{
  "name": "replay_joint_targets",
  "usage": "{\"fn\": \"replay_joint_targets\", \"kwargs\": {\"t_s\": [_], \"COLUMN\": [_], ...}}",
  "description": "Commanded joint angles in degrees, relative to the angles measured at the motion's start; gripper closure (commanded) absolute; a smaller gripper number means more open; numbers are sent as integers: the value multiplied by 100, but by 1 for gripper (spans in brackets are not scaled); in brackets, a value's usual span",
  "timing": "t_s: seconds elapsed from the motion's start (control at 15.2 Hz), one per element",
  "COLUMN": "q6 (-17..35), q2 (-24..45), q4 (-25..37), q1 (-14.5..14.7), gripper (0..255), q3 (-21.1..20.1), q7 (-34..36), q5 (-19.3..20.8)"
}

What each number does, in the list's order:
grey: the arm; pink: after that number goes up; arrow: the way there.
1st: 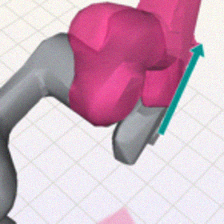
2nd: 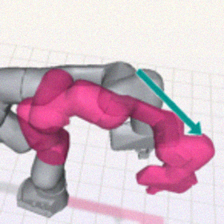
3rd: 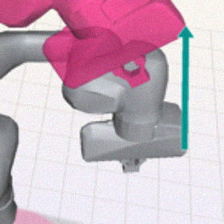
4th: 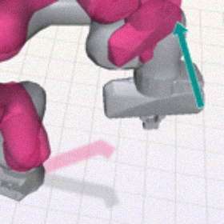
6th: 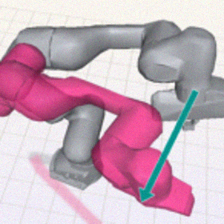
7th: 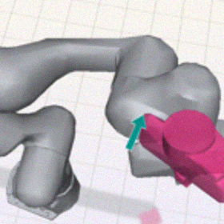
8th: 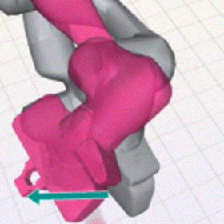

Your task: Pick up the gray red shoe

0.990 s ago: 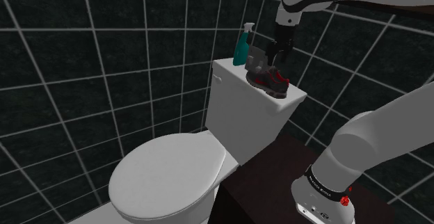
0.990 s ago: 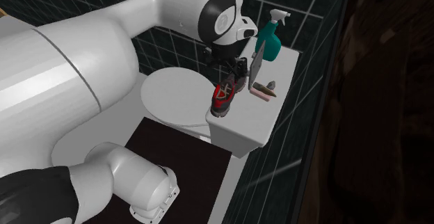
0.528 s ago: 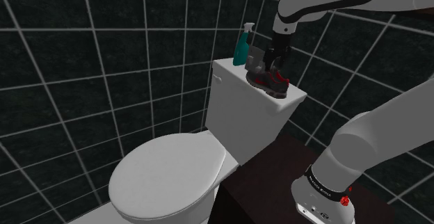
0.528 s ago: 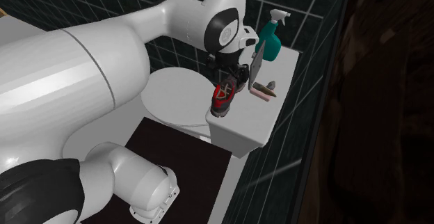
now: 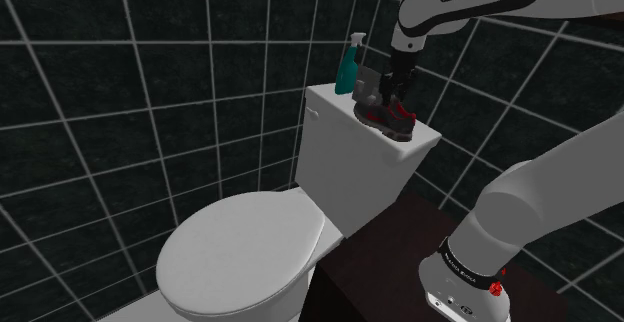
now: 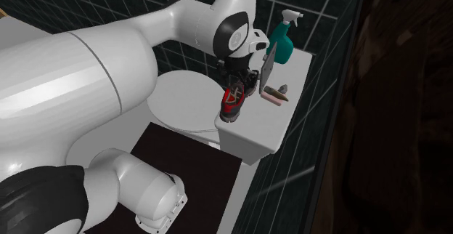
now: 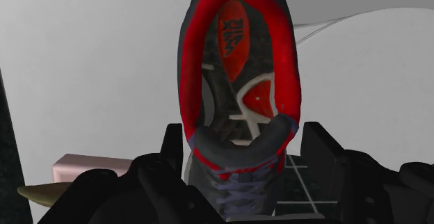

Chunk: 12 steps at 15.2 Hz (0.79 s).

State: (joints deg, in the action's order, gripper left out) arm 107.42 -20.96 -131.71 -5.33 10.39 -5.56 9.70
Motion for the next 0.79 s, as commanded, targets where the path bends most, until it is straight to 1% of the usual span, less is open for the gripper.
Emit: {"fn": "replay_joint_targets", "kwargs": {"t_s": [0.0,0.2,0.73], "q6": [11,12,-613], "q2": [13,15,-67], "q4": [-8,-6,538], "q1": [0,0,13], "gripper": [255,255,255], "q3": [1,3,-38], "q7": [1,-2,-54], "q5": [0,1,-31]}}
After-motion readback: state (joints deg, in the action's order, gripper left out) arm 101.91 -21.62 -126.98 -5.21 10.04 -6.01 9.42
